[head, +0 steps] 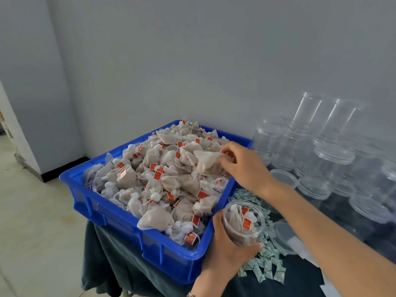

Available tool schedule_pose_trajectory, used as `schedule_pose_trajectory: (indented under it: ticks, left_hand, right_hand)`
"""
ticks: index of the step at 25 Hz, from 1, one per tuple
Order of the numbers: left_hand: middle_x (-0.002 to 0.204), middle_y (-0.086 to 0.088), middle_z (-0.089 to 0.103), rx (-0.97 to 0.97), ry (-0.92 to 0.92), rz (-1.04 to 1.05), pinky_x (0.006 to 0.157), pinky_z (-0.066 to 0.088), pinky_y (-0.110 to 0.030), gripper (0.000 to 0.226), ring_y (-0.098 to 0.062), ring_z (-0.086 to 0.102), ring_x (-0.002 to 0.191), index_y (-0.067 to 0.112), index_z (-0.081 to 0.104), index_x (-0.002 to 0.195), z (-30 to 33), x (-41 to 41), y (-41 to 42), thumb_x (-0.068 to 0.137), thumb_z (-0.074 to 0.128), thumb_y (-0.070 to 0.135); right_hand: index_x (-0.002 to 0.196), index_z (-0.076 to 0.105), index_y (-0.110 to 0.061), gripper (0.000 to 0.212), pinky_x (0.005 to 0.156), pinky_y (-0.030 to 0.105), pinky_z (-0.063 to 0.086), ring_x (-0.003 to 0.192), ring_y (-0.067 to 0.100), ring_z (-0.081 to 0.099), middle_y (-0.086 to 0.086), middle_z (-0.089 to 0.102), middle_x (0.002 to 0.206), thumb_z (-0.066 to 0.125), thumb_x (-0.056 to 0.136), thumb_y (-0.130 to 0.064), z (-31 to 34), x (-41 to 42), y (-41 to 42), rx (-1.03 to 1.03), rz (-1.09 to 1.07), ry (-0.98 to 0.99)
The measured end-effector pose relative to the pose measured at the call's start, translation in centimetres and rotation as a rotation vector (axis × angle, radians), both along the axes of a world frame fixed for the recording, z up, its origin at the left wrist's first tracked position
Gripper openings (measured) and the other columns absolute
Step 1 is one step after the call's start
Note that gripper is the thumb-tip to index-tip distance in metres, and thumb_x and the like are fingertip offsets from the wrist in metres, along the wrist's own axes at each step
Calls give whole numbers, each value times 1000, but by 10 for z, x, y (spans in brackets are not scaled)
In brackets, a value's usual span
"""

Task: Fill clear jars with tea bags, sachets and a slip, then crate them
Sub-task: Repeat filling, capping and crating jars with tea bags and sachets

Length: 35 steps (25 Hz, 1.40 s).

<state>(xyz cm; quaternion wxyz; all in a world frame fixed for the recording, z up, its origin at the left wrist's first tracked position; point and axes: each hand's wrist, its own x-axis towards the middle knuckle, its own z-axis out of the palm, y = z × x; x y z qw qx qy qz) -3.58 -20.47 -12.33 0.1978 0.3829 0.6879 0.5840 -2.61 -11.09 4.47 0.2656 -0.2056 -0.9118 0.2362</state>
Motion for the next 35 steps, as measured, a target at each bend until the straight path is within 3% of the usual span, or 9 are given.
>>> schedule_pose_trajectory:
  ticks: [4, 9, 11, 14, 17, 21, 28, 32, 35]
  left_hand:
    - [113, 34, 44, 40, 16, 55, 80, 36, 3, 97, 23, 43, 100, 44, 29, 120, -2, 1, 2, 40, 81, 64]
    - [106, 27, 53, 27, 73, 147, 86, 49, -18, 96, 3, 57, 98, 38, 35, 122, 0, 4, 9, 41, 78, 67]
    - [108, 22, 54, 18, 75, 133, 88, 51, -22, 101, -1, 58, 100, 29, 40, 128, -1, 5, 9, 41, 80, 61]
    - [107, 27, 52, 45, 44, 126, 75, 49, -7, 95, 10, 57, 95, 32, 39, 126, -5, 8, 9, 45, 83, 56]
    - [114, 24, 51, 21, 27, 61, 73, 49, -6, 91, 12, 55, 103, 41, 31, 124, -14, 12, 10, 51, 85, 51]
    - [130, 5, 50, -72, 145, 44, 90, 53, -31, 104, -13, 56, 114, 24, 29, 139, -27, 16, 7, 55, 82, 53]
    - [130, 1, 51, -99, 225, 70, 94, 50, -33, 101, -18, 55, 117, 20, 32, 134, -29, 15, 11, 55, 83, 55]
    - [129, 1, 50, -129, 240, 77, 91, 51, -33, 98, -19, 55, 115, 22, 30, 134, -31, 15, 13, 57, 80, 56]
    - [127, 0, 49, -125, 263, 87, 88, 53, -35, 93, -20, 56, 112, 21, 30, 133, -35, 15, 13, 60, 77, 56]
  right_hand:
    - [92, 56, -26, 7, 48, 9, 45, 63, -3, 62, -12, 61, 80, 62, 90, -22, 14, 54, 12, 35, -53, 0]
    - [96, 63, -22, 21, 72, 31, 55, 80, 12, 64, -8, 65, 90, 68, 82, -37, -26, 73, 11, -74, -30, -493]
    - [101, 66, -25, 23, 75, 26, 52, 84, 4, 62, -12, 65, 93, 62, 86, -42, -35, 77, 13, -80, 30, -430]
    - [102, 67, -25, 19, 71, 22, 48, 79, -2, 60, -14, 67, 93, 53, 94, -34, -40, 87, 28, 30, -126, -165]
    - [105, 68, -18, 18, 81, 29, 51, 88, 11, 64, -3, 69, 102, 54, 94, -17, -71, 101, 45, 26, -285, -318]
    - [98, 67, -11, 16, 71, 25, 42, 94, 21, 63, 7, 67, 102, 54, 90, -9, -130, 111, 45, 72, -130, -564]
    - [100, 64, -10, 22, 72, 26, 43, 88, 20, 59, 10, 64, 107, 46, 88, -5, -165, 107, 48, 111, -151, -583]
    - [105, 60, -16, 21, 74, 30, 42, 101, 23, 58, 4, 61, 109, 48, 90, -10, -158, 111, 48, 178, -240, -526]
    - [105, 63, -17, 16, 73, 25, 42, 95, 16, 60, -3, 63, 104, 52, 93, -15, -125, 109, 46, 169, -354, -330]
